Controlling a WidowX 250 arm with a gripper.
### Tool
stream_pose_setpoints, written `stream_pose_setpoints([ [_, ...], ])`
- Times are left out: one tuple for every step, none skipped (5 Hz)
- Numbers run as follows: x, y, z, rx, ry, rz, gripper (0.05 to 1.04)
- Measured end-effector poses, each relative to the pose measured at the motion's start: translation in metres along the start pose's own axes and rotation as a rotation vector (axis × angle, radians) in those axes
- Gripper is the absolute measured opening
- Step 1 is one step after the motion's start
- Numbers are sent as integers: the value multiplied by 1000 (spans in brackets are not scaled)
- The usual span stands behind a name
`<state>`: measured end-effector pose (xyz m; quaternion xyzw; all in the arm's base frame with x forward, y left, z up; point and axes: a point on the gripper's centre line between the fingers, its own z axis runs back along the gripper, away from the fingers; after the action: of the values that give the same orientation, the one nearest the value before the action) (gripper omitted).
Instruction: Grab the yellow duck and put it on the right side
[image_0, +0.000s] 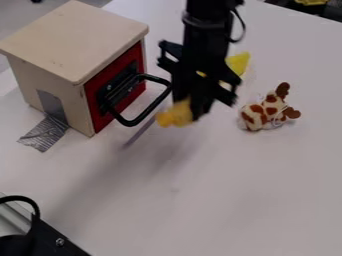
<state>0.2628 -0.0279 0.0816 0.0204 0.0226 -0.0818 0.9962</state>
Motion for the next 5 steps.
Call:
stream_pose_setpoints([
  [-5, -33, -4, 0, 0, -62, 273],
  [-10, -54, -11, 40, -13, -99, 273],
  [-16, -59, -28, 80, -28, -69, 311],
  [-16, -62, -32, 107, -61, -48, 618],
  [-15, -62, -19, 97, -128, -22, 917],
])
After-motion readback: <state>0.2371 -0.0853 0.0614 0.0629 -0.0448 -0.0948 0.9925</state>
